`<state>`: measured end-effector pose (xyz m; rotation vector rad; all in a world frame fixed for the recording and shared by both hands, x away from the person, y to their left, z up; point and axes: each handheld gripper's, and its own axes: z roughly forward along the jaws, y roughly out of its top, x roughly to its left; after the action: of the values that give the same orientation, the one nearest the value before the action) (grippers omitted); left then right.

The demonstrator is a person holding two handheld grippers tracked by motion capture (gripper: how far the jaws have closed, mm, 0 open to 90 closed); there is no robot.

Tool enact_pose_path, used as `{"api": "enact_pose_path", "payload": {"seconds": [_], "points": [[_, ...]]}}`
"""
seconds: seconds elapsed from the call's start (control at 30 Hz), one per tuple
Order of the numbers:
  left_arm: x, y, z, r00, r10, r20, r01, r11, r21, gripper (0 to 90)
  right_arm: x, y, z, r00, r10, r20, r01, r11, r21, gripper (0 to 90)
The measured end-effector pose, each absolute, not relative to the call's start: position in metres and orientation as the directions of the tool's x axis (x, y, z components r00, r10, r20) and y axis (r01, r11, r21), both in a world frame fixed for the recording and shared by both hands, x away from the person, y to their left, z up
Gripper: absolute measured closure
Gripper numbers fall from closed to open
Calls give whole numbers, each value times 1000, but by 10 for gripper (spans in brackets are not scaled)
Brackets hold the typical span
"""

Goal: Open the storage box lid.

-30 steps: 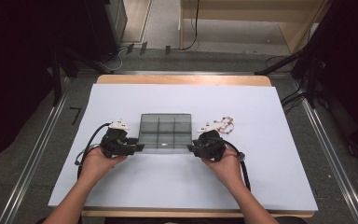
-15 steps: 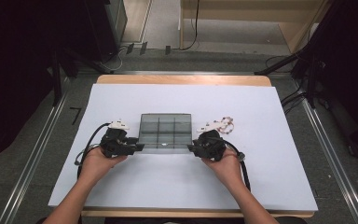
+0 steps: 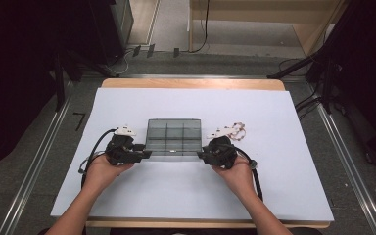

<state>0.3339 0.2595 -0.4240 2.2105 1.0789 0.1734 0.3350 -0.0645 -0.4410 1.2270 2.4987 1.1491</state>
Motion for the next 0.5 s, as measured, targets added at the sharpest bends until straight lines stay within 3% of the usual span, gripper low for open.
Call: {"api": "enact_pose_path", "payload": {"seconds": [0.5], "points": [[333, 260, -421, 657, 738, -155, 634, -429, 643, 569, 332, -62, -436, -655, 724, 216, 614, 345, 710, 715]]}}
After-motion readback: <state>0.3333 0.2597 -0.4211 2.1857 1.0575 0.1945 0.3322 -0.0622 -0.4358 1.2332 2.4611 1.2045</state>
